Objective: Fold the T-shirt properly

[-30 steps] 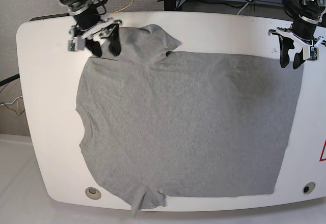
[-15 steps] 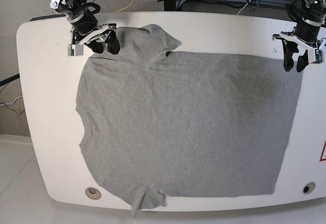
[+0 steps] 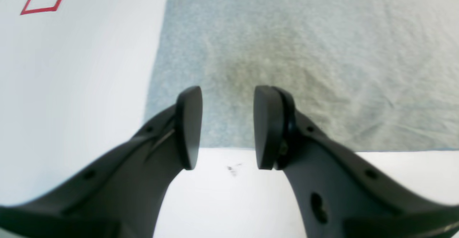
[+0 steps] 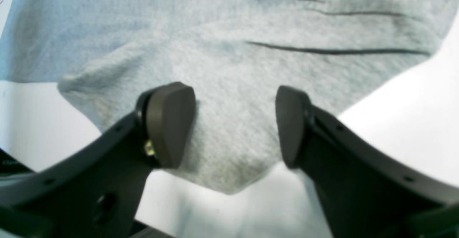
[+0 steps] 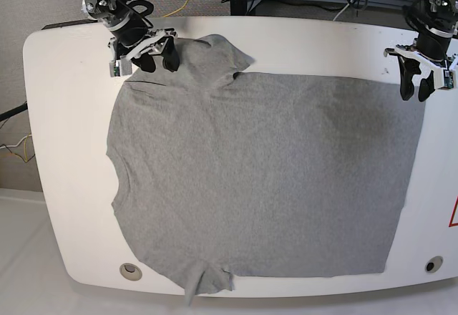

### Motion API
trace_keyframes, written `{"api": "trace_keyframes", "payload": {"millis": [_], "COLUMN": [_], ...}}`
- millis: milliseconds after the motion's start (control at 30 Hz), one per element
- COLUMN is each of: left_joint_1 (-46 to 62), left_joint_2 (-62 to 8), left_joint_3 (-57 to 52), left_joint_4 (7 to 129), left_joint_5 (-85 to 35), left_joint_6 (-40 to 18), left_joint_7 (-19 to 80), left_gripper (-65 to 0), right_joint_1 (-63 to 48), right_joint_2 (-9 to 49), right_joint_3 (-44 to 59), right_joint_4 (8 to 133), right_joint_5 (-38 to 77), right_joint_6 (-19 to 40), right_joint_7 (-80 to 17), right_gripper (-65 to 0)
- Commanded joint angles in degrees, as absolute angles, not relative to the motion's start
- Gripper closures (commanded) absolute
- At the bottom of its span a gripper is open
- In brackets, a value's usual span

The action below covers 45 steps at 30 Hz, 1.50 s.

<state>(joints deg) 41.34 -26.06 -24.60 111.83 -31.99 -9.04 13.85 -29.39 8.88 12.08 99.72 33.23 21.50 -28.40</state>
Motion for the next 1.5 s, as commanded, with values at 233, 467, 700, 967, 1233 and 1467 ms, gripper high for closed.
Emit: {"api": "trace_keyframes", "payload": {"millis": [233, 467, 700, 967, 1233, 1467], "left_joint_1": [41.2, 41.2, 40.6, 38.7, 37.7, 37.7], "left_joint_2": [-26.9, -27.1, -26.9, -26.9, -26.9, -27.1], "left_joint_3": [-24.8, -24.8, -25.0, -25.7, -26.0, -25.9], "left_joint_4": [112.3, 112.0, 110.8, 109.2, 109.0, 109.1], "left_joint_5": [-32.2, -32.1, -32.8, -36.3, -37.4, -36.3], "left_joint_6": [-8.6, -8.2, -8.3, -8.9, -9.1, -9.0], "left_joint_7": [12.7, 12.9, 13.3, 17.6, 18.6, 17.5], "left_gripper": [-22.4, -22.2, -22.1, -22.9, -22.9, -23.1], "right_joint_1": [-29.4, -29.1, -29.7, -29.5, -29.6, -30.2], "right_joint_2": [9.2, 9.3, 9.0, 9.0, 8.4, 7.3], "right_joint_3": [15.0, 16.6, 16.2, 15.5, 15.1, 14.9], "right_joint_4": [100.5, 100.8, 100.1, 99.7, 100.0, 100.7], "right_joint_5": [36.1, 40.8, 39.1, 37.3, 35.8, 34.7], "right_joint_6": [20.9, 20.9, 20.9, 20.5, 20.3, 20.4], "right_joint_7": [-28.9, -31.3, -32.9, -33.1, -32.8, -32.2], "right_gripper": [-37.8, -37.7, -37.6, -37.9, -38.1, -38.6]}}
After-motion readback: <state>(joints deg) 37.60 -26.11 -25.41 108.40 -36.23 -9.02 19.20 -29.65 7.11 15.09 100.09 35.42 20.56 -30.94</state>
